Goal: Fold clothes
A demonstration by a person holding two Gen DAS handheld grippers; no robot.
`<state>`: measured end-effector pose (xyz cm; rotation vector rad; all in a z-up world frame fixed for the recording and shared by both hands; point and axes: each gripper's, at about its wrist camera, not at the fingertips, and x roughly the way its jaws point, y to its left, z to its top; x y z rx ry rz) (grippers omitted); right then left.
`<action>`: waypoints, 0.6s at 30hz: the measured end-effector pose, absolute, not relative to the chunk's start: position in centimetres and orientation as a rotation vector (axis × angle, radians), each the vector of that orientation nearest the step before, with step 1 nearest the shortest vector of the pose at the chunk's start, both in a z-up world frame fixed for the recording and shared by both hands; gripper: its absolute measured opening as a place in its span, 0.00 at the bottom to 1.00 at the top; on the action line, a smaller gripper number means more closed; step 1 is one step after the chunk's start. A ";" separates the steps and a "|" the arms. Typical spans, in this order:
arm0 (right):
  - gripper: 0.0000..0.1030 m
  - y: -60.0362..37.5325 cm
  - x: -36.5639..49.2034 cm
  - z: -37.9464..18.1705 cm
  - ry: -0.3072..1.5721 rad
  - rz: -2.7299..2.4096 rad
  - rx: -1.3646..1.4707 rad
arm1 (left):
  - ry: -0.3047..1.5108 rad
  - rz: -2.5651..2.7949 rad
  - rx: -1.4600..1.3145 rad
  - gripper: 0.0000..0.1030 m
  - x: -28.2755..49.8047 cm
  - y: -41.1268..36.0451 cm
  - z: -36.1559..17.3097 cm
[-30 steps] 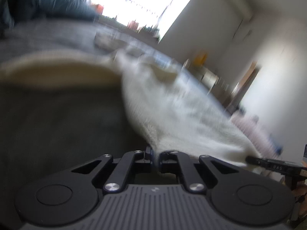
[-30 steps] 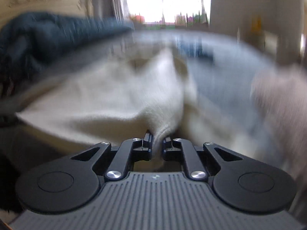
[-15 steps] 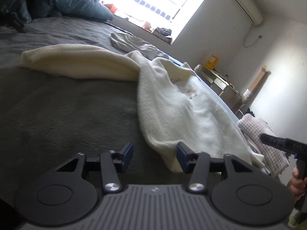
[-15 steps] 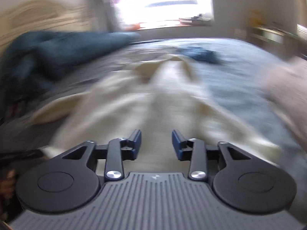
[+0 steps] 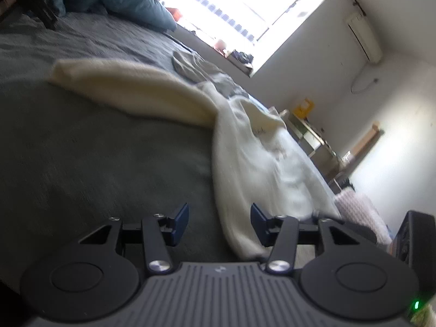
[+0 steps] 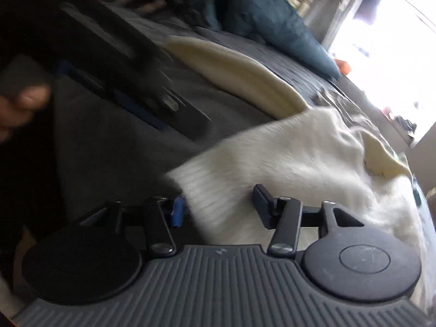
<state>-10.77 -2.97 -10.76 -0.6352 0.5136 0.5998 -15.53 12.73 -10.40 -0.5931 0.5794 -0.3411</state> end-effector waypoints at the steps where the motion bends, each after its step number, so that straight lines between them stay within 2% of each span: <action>1: 0.15 -3.6 -10.0 -10.2 0.538 0.582 -0.569 | 0.571 -0.333 -0.600 0.54 -15.1 13.1 -10.2; 2: 0.09 -4.3 -9.4 -9.6 0.551 0.558 -0.502 | 0.561 -0.323 -0.606 0.58 -14.4 13.4 -10.1; 9: 0.07 -12.0 -7.1 -4.6 0.485 0.341 -0.152 | 0.488 -0.126 -0.642 0.87 -6.1 14.4 -9.1; 14: 0.07 -18.0 -6.1 -2.7 0.446 0.237 0.023 | 0.597 -0.049 -0.765 0.86 0.3 14.0 -9.7; 18: 0.07 -22.4 -5.5 -2.9 0.439 0.196 0.142 | 0.558 0.025 -0.866 0.86 2.7 13.7 -10.2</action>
